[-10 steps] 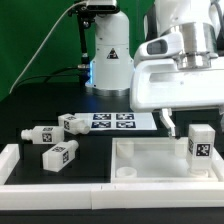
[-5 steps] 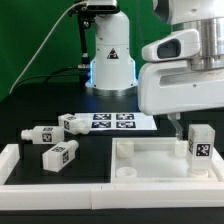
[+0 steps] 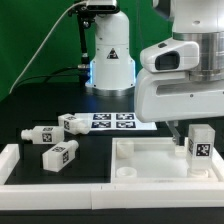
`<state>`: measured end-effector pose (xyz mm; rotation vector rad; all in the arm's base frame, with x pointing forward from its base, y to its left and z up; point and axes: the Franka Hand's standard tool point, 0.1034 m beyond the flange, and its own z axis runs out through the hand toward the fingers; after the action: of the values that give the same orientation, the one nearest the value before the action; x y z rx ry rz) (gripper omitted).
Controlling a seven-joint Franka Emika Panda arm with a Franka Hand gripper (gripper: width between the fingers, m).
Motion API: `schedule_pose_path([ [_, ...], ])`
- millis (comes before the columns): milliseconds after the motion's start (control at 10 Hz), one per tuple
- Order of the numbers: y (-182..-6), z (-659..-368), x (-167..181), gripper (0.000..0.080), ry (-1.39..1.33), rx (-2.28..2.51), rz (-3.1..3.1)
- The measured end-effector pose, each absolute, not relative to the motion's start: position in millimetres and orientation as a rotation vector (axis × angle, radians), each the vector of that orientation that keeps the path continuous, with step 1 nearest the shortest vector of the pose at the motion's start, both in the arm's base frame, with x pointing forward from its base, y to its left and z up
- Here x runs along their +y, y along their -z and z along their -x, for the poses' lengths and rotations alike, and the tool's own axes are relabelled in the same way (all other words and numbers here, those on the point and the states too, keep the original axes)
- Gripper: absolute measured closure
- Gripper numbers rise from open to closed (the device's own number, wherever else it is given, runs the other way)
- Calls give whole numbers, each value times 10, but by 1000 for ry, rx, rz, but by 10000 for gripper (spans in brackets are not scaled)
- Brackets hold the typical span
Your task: Assemble one leg
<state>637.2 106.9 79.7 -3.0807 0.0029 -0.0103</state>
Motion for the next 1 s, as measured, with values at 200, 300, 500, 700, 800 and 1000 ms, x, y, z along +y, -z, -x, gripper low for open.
schedule_pose_path([
  [200, -793, -6369, 1075, 513, 2, 219, 3070],
  [300, -792, -6369, 1078, 513, -1, 310, 3060],
  [500, -781, -6405, 1028, 512, 29, 475, 3029],
  [700, -773, -6440, 1005, 512, 58, 853, 2923],
  [800, -769, -6454, 986, 512, 78, 1036, 2844],
  [1000, -765, -6430, 1004, 512, 73, 1486, 2591],
])
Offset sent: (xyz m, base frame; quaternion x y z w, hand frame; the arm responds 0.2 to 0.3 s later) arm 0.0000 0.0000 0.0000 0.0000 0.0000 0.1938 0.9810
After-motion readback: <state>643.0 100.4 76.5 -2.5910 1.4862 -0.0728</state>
